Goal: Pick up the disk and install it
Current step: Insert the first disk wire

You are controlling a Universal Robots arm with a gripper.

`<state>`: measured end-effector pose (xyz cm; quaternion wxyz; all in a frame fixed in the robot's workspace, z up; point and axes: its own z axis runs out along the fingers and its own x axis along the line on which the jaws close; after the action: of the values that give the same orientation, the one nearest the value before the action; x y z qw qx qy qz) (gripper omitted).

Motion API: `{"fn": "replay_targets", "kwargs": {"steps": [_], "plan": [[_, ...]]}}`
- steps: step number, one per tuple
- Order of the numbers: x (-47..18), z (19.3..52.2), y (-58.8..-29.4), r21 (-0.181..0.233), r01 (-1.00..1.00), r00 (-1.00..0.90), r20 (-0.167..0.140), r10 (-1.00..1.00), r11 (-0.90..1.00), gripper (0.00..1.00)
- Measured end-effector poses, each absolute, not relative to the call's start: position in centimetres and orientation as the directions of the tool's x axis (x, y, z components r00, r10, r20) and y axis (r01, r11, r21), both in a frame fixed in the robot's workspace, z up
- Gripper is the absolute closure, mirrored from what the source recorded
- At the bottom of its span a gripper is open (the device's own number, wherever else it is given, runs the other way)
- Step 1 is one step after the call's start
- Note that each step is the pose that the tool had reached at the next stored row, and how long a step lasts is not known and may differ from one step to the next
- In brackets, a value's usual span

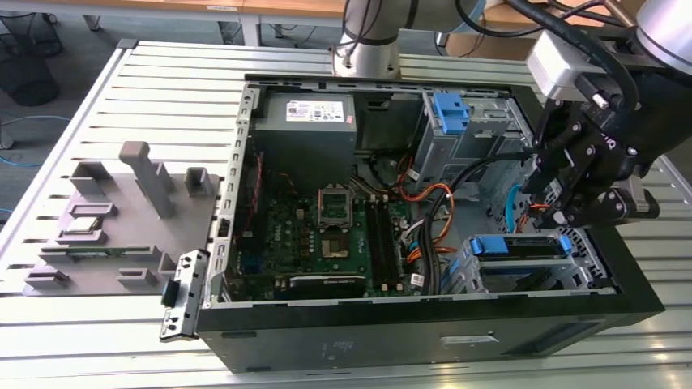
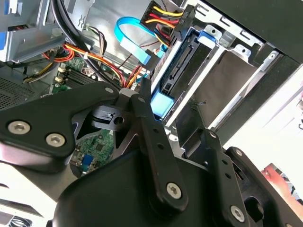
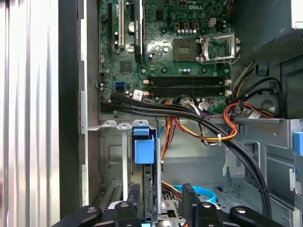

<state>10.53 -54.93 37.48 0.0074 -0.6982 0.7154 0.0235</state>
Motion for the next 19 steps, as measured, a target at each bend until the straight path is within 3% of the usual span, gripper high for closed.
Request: {"fn": "replay_targets", "kwargs": {"steps": [19], "plan": [[11.51,36.92,-54.42,0.023,-0.999,-0.025,-0.043,-0.999,0.024,0.52]]}}
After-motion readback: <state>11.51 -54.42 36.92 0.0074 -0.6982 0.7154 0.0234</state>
